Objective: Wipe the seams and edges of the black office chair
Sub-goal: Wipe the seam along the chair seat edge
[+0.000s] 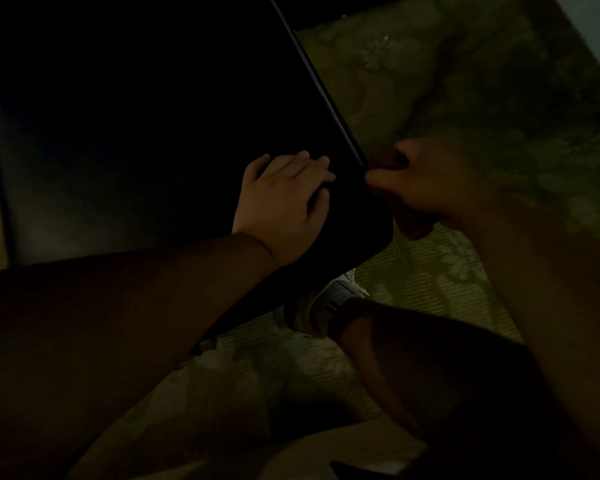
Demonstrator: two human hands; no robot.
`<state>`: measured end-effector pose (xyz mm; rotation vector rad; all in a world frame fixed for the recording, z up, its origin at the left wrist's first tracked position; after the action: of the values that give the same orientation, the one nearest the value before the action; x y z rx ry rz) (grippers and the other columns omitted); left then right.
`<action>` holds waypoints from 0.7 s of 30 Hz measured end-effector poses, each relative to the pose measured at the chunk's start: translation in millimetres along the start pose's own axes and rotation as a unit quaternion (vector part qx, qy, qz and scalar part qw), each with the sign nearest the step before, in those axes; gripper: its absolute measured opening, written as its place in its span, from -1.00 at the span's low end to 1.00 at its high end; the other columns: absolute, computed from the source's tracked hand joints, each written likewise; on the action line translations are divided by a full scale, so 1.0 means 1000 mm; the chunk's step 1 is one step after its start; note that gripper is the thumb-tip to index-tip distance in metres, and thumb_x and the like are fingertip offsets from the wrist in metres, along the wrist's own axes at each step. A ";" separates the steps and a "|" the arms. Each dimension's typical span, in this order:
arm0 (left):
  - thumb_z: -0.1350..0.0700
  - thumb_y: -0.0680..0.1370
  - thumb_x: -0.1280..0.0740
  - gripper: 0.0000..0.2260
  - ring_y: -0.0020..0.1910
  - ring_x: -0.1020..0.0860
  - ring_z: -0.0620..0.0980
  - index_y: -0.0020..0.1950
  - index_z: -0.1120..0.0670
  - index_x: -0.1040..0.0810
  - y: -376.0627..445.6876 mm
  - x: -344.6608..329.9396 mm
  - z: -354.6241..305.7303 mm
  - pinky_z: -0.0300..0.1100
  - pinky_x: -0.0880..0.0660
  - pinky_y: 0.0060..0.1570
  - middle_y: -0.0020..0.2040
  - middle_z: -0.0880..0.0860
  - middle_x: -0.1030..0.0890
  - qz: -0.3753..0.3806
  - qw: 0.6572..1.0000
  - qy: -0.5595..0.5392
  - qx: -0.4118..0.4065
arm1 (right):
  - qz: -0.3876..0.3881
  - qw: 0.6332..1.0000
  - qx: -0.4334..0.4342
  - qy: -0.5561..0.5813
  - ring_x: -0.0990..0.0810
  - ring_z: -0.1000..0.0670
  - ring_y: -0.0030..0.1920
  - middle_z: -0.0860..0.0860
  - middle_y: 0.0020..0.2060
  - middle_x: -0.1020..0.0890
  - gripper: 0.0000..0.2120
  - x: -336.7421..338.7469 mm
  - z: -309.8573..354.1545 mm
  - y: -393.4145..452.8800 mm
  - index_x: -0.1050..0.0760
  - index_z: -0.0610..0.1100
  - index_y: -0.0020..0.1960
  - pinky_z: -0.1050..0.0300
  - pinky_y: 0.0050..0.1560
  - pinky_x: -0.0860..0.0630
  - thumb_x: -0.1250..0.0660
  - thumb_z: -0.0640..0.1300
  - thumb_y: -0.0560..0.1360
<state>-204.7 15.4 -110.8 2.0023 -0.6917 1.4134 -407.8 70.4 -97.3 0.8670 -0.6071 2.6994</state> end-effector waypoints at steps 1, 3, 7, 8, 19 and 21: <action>-0.08 0.62 -0.13 -0.65 0.43 -0.42 0.03 0.29 -0.04 -0.57 0.000 -0.001 -0.001 0.15 -0.22 0.43 0.36 -0.06 -0.57 -0.012 1.000 0.015 -0.007 | -0.003 1.000 0.000 -0.007 -0.53 0.13 -0.34 -0.03 -0.28 -0.59 -0.74 0.000 -0.001 0.000 -0.59 -0.25 -0.03 0.35 -0.42 -0.44 -0.45 -0.05 0.46; -0.07 0.62 -0.15 -0.64 0.46 -0.38 0.05 0.36 -0.04 -0.52 -0.002 -0.004 -0.002 0.22 -0.20 0.45 0.41 -0.04 -0.52 -0.018 0.999 0.040 -0.013 | -0.039 0.999 -0.010 -0.019 -0.57 0.03 -0.26 -0.10 -0.21 -0.61 -0.72 0.002 -0.004 0.002 -0.59 -0.26 -0.01 0.22 -0.29 -0.47 -0.44 -0.05 0.47; -0.17 0.60 -0.04 -0.44 0.63 -0.05 0.13 0.60 -0.09 -0.23 -0.002 -0.007 0.000 0.30 0.05 0.54 0.64 -0.02 -0.18 0.033 0.996 0.070 0.047 | -0.022 1.000 -0.013 0.012 -0.59 0.03 -0.24 -0.07 -0.22 -0.61 -0.73 0.000 -0.004 0.000 -0.60 -0.25 -0.01 0.22 -0.30 -0.46 -0.45 -0.04 0.46; -0.19 0.60 -0.01 -0.42 0.64 0.00 0.14 0.62 -0.10 -0.18 -0.002 -0.007 0.001 0.29 0.08 0.55 0.65 -0.02 -0.13 0.043 0.995 0.073 0.054 | -0.007 1.000 -0.012 0.022 -0.60 0.03 -0.24 -0.08 -0.21 -0.63 -0.73 -0.001 -0.003 0.001 -0.60 -0.23 -0.01 0.22 -0.30 -0.46 -0.46 -0.03 0.45; -0.21 0.58 0.01 -0.40 0.64 0.02 0.13 0.62 -0.11 -0.18 -0.001 -0.006 0.001 0.26 0.07 0.55 0.66 -0.03 -0.11 0.057 0.994 0.068 0.060 | -0.027 1.000 -0.010 -0.009 -0.62 -0.10 -0.10 -0.18 -0.11 -0.64 -0.67 0.002 -0.001 0.006 -0.59 -0.27 0.02 0.08 -0.15 -0.54 -0.45 -0.01 0.45; -0.21 0.59 0.01 -0.41 0.64 0.03 0.13 0.63 -0.11 -0.17 -0.003 -0.006 0.001 0.26 0.09 0.55 0.66 -0.03 -0.11 0.057 0.994 0.070 0.059 | -0.045 0.999 -0.014 -0.017 -0.61 -0.11 -0.09 -0.16 -0.14 -0.62 -0.67 0.002 -0.005 0.005 -0.58 -0.30 0.00 0.20 -0.27 -0.45 -0.43 -0.02 0.47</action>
<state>-204.0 17.4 -116.9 1.9559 -0.6833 1.6785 -413.7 68.2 -101.6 0.9110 -0.5966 2.5957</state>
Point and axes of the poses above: each hand's wrist, its own y-axis towards the middle knuckle, its own x-axis out of the back of the hand, z = x × y, the point moved 2 cm from there along y, towards the middle knuckle
